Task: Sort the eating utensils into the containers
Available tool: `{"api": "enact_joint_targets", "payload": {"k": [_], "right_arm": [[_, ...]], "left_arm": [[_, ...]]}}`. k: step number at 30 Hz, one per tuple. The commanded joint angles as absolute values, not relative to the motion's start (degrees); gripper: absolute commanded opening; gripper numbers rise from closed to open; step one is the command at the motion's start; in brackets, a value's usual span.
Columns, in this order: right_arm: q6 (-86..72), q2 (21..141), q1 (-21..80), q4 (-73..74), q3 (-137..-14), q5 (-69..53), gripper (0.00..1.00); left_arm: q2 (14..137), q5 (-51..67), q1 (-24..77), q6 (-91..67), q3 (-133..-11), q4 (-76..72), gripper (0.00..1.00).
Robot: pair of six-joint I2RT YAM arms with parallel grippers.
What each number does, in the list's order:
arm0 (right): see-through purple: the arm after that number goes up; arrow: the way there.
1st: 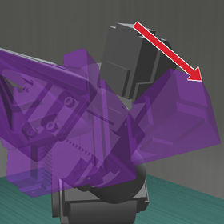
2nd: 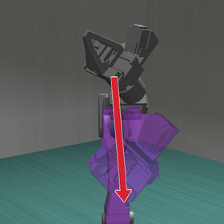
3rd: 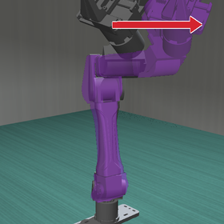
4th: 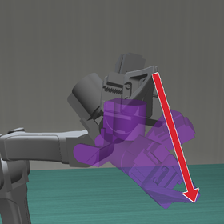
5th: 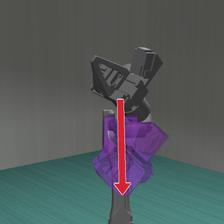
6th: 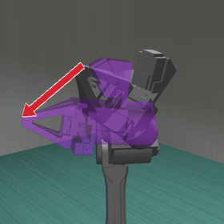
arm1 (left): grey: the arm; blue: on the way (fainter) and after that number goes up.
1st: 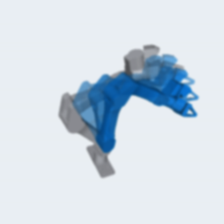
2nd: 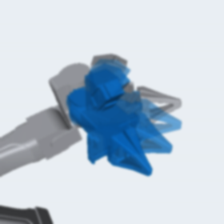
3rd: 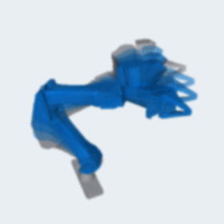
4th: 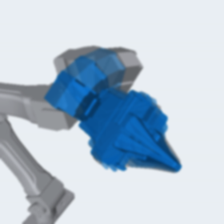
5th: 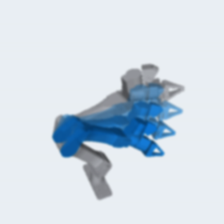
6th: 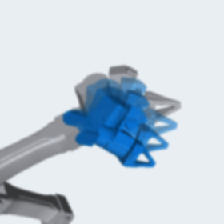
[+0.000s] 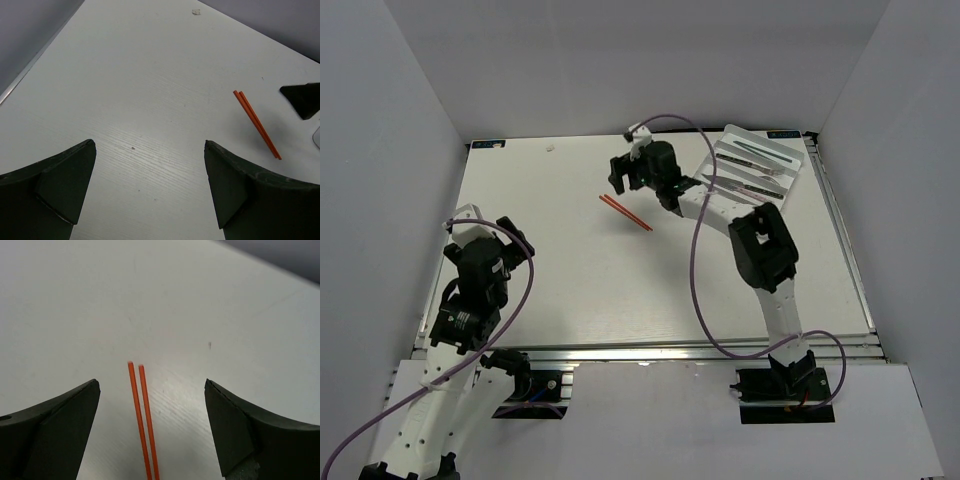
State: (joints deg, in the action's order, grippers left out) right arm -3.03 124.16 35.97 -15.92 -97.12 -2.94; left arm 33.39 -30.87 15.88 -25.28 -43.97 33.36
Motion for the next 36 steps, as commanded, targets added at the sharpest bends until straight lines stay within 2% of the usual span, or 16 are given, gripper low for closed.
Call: {"api": "enact_joint_targets", "payload": {"k": [1,13,19,20,27,36], "right_arm": [[-4.14,128.22,36.03,-11.44,-102.03,-0.96,0.89],[2.46,135.96,38.67,-8.17,-107.57,2.81,0.88],[2.55,140.35,38.67,-4.05,-115.99,2.46,0.78],[2.98,140.97,38.67,-3.52,-117.06,2.55,0.73],[4.74,145.28,38.76,-1.94,-122.34,2.11,0.56],[6.24,148.53,38.76,1.57,-126.21,-1.14,0.52]], "left_arm": [[32.78,-30.94,16.00,-24.79,-43.95,32.78,0.98],[33.22,-29.62,16.00,-24.52,-43.77,32.43,0.98],[32.52,-29.36,16.00,-24.43,-43.68,32.26,0.98],[32.43,-29.27,16.00,-24.43,-43.68,32.17,0.98],[31.99,-28.65,16.00,-24.35,-43.59,32.08,0.98],[31.03,-28.30,16.00,-24.26,-43.51,31.82,0.98]]}}
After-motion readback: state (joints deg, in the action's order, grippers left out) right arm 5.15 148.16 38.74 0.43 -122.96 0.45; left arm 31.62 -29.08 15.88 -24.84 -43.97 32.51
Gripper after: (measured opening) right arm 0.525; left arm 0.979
